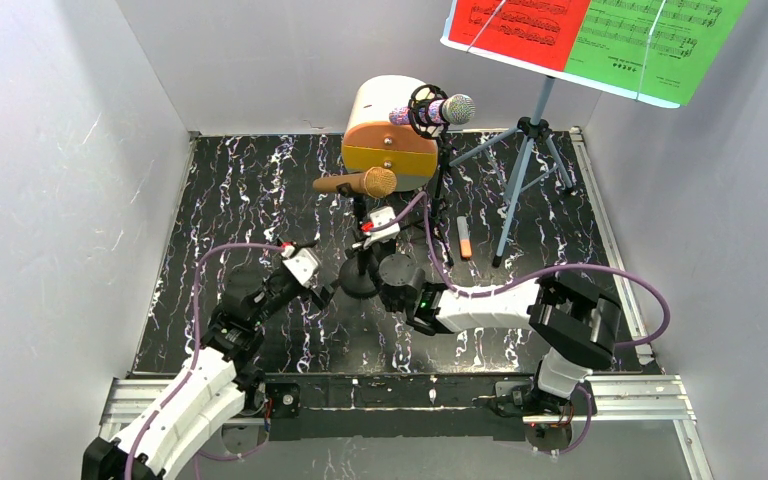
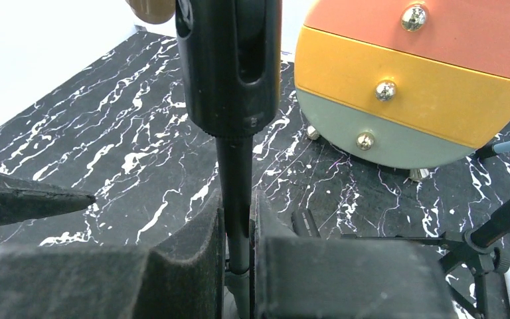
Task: Pack up the instrument practice props
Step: Adjust the microphone stand with the microphone at the center of the board, then unscrew the knob on the microphone stand.
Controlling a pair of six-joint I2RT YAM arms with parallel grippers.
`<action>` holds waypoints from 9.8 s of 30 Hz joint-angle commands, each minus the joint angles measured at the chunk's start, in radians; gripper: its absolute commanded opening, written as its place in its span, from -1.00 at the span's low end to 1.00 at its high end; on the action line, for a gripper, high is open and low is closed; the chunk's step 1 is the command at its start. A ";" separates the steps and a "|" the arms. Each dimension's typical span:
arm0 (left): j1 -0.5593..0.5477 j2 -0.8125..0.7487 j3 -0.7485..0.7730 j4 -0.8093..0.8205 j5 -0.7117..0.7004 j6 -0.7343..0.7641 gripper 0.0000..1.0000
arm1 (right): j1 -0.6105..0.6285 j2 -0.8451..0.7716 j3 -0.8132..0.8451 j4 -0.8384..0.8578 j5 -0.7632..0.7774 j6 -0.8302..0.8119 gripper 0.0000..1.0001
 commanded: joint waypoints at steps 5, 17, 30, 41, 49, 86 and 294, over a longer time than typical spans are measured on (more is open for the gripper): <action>-0.089 0.013 -0.053 0.153 -0.052 0.176 0.91 | 0.047 -0.010 0.019 -0.062 0.070 0.083 -0.97; -0.253 0.141 -0.120 0.361 -0.268 0.348 0.69 | 0.047 0.010 0.012 -0.032 0.050 0.067 -0.97; -0.270 0.276 -0.120 0.522 -0.286 0.304 0.46 | 0.038 -0.063 -0.038 -0.042 -0.180 0.044 -0.47; -0.269 0.189 -0.149 0.491 -0.309 0.262 0.46 | -0.085 -0.171 -0.128 -0.042 -0.612 0.088 0.25; -0.271 0.029 -0.121 0.257 -0.294 0.264 0.46 | -0.307 -0.229 -0.169 -0.006 -1.172 0.092 0.44; -0.271 0.066 -0.085 0.243 -0.196 0.311 0.40 | -0.459 -0.080 0.018 -0.069 -1.543 -0.006 -0.97; -0.029 0.364 0.054 0.209 -0.217 -1.507 0.06 | -0.358 -0.106 -0.163 0.017 -1.210 -0.042 -0.97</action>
